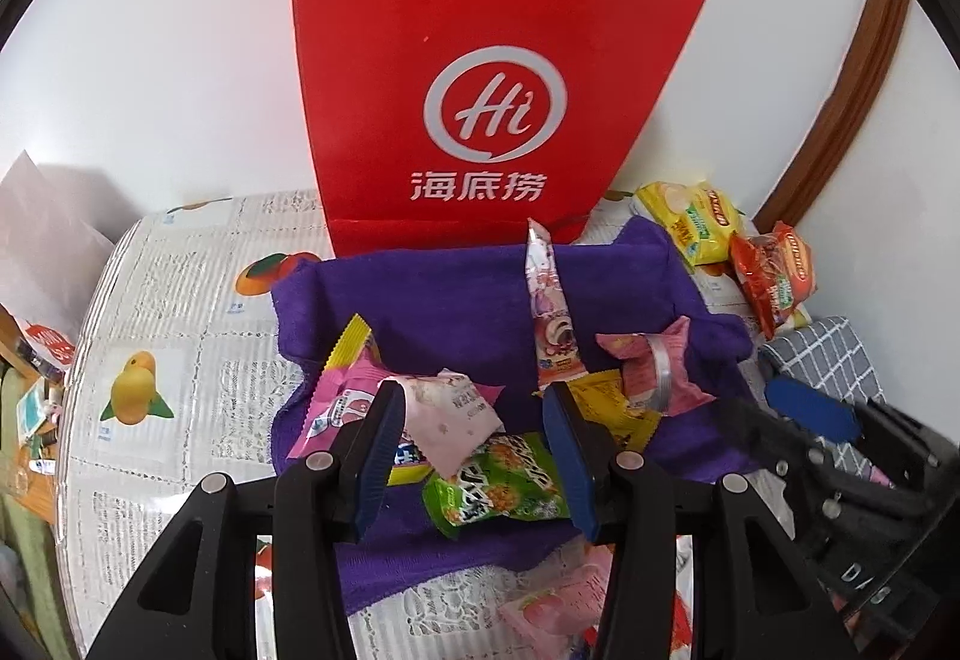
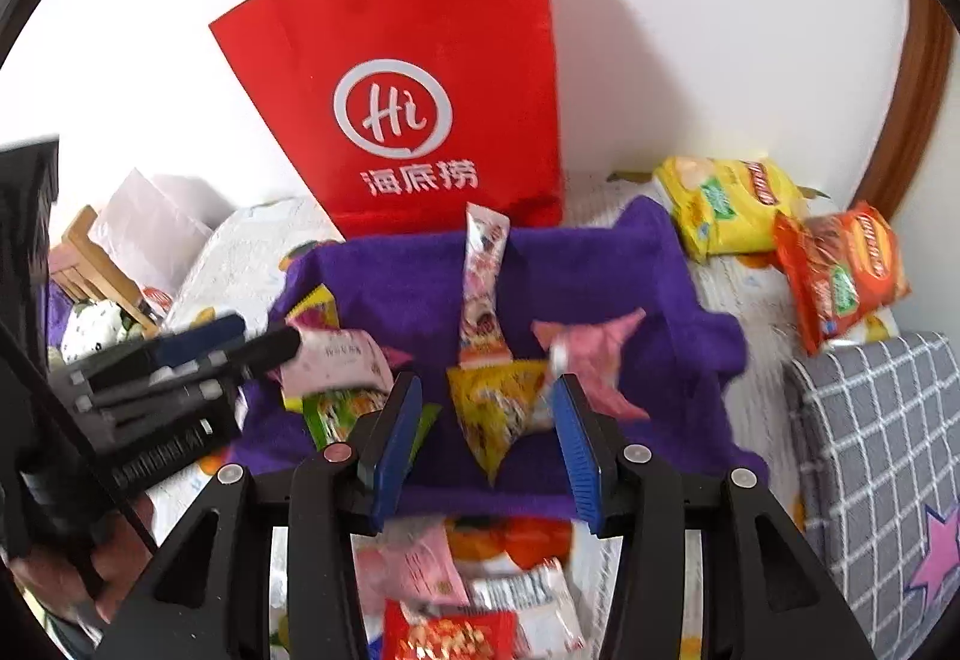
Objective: Organize snacks
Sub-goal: 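Move both open tools back toward the snacks left on the bed, then grasp the red packet on the bed with the right tool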
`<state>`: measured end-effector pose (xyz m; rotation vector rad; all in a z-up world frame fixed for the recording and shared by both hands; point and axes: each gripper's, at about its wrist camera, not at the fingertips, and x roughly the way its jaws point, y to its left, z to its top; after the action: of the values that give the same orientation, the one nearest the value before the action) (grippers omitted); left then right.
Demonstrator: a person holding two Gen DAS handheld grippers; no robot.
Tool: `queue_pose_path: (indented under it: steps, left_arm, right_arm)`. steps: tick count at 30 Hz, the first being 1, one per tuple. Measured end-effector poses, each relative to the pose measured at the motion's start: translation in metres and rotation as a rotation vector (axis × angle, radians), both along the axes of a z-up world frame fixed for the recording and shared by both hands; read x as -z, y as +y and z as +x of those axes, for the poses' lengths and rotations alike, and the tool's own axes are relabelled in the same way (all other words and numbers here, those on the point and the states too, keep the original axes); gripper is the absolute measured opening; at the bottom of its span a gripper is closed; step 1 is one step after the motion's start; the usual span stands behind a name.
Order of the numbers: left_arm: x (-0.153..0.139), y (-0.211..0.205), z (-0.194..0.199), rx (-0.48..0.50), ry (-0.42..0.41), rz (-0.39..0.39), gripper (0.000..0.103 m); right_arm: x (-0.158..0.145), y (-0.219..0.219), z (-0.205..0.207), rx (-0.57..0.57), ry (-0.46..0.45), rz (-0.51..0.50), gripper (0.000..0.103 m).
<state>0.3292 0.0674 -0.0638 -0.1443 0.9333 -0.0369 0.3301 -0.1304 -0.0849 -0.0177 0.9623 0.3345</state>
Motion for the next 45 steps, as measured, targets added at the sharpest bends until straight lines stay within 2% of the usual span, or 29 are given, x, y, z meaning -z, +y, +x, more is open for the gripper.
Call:
queue_pose_path:
  steps: [3,5,7,12,15,18,22,25,28,31,45]
  left_arm:
    - [-0.009,-0.004,-0.007,0.009,-0.022,0.022,0.046]
    - [-0.016,-0.008,-0.013,0.015,-0.037,0.047,0.046]
    - [-0.023,-0.01,-0.019,0.022,-0.049,0.05,0.046]
    - [-0.036,-0.019,-0.043,0.029,-0.081,0.068,0.046]
    - [-0.029,-0.023,-0.065,0.061,-0.078,0.024,0.046]
    - [-0.015,-0.024,-0.083,0.089,-0.03,-0.033,0.046]
    - [-0.003,-0.02,-0.109,0.085,-0.014,-0.029,0.046]
    - [0.0,-0.016,-0.127,0.085,-0.013,-0.032,0.046]
    - [0.001,-0.015,-0.14,0.094,-0.022,-0.019,0.046]
    - [0.005,-0.013,-0.148,0.093,-0.017,-0.019,0.046]
    - [0.012,0.002,-0.164,0.091,-0.005,-0.026,0.046]
  right_arm:
    - [-0.007,-0.014,-0.017,0.044,-0.034,-0.015,0.046]
    - [-0.011,-0.026,-0.028,0.077,-0.01,0.01,0.046]
    - [-0.015,-0.034,-0.038,0.09,0.006,0.02,0.051]
    - [-0.025,-0.045,-0.072,0.111,-0.041,-0.025,0.063]
    - [-0.024,-0.048,-0.092,0.114,-0.047,-0.031,0.065]
    - [-0.02,-0.052,-0.112,0.112,-0.046,-0.004,0.07]
    - [-0.011,-0.051,-0.13,0.093,-0.037,0.054,0.07]
    - [-0.003,-0.048,-0.139,0.101,-0.034,0.057,0.07]
    - [0.006,-0.042,-0.144,0.091,0.009,0.06,0.07]
    - [0.015,-0.034,-0.151,0.06,0.038,0.068,0.069]
    - [0.029,-0.009,-0.17,-0.013,0.037,0.061,0.064]
